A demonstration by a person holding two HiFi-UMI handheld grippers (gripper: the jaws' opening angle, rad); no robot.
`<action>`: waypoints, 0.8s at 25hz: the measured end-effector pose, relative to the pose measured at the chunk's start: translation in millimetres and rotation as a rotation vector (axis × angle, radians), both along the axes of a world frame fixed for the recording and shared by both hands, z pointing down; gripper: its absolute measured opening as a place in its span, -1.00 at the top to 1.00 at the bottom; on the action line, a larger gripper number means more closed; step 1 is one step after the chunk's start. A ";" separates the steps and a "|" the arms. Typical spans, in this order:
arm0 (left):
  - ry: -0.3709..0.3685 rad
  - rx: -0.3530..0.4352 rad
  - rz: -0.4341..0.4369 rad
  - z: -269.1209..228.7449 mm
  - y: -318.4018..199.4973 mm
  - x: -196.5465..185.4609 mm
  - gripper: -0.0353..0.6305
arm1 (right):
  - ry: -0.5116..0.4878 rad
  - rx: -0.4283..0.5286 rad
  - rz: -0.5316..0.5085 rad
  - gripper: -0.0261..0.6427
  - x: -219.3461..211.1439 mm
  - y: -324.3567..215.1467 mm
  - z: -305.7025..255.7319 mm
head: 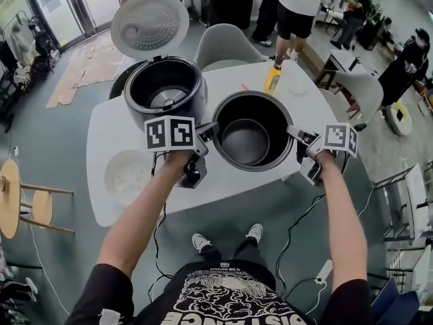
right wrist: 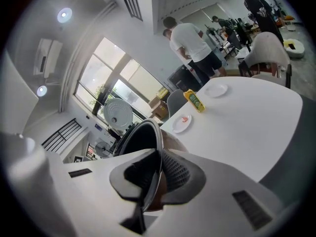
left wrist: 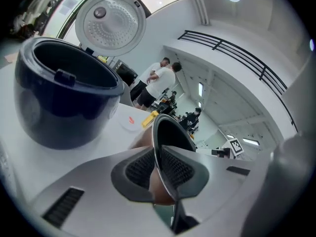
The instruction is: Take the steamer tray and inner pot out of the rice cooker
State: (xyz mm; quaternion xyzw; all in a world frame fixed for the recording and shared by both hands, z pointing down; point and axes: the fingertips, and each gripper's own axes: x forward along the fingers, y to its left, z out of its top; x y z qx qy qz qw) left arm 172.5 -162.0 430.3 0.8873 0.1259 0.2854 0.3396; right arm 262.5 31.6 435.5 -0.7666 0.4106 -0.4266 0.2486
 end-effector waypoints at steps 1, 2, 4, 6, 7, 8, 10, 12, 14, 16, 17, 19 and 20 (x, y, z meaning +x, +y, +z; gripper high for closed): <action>-0.018 0.001 -0.010 10.2 3.4 3.3 0.74 | -0.015 -0.008 -0.008 0.77 4.9 2.5 10.7; -0.036 0.002 -0.020 21.2 6.9 6.8 0.74 | -0.029 -0.018 -0.017 0.77 9.8 5.0 22.1; -0.072 0.002 -0.038 44.3 14.6 14.0 0.74 | -0.053 -0.041 -0.037 0.77 19.8 10.9 45.8; -0.106 0.001 -0.056 65.9 21.3 20.3 0.73 | -0.075 -0.056 -0.058 0.76 29.8 15.8 67.2; -0.121 0.003 -0.065 75.2 23.8 22.6 0.73 | -0.084 -0.060 -0.069 0.76 34.0 17.4 76.3; -0.135 0.005 -0.074 83.2 25.6 24.4 0.73 | -0.089 -0.065 -0.082 0.76 37.8 18.2 84.4; -0.157 0.010 -0.093 95.8 27.4 27.5 0.73 | -0.092 -0.076 -0.108 0.76 44.9 17.8 97.8; -0.171 0.010 -0.114 103.8 26.7 31.7 0.73 | -0.095 -0.080 -0.127 0.76 52.1 15.5 106.4; -0.181 0.006 -0.131 106.5 23.6 36.1 0.73 | -0.100 -0.067 -0.135 0.76 59.5 10.9 107.4; -0.185 0.007 -0.140 105.6 20.9 39.0 0.72 | -0.097 -0.058 -0.143 0.76 65.2 6.3 104.9; -0.184 0.010 -0.143 105.1 20.3 40.0 0.72 | -0.093 -0.060 -0.148 0.76 67.4 4.9 104.3; -0.183 0.022 -0.146 105.0 20.7 41.5 0.71 | -0.083 -0.068 -0.162 0.75 70.4 4.0 104.5; -0.181 0.028 -0.145 104.8 21.3 41.9 0.71 | -0.077 -0.073 -0.169 0.75 71.2 4.0 104.6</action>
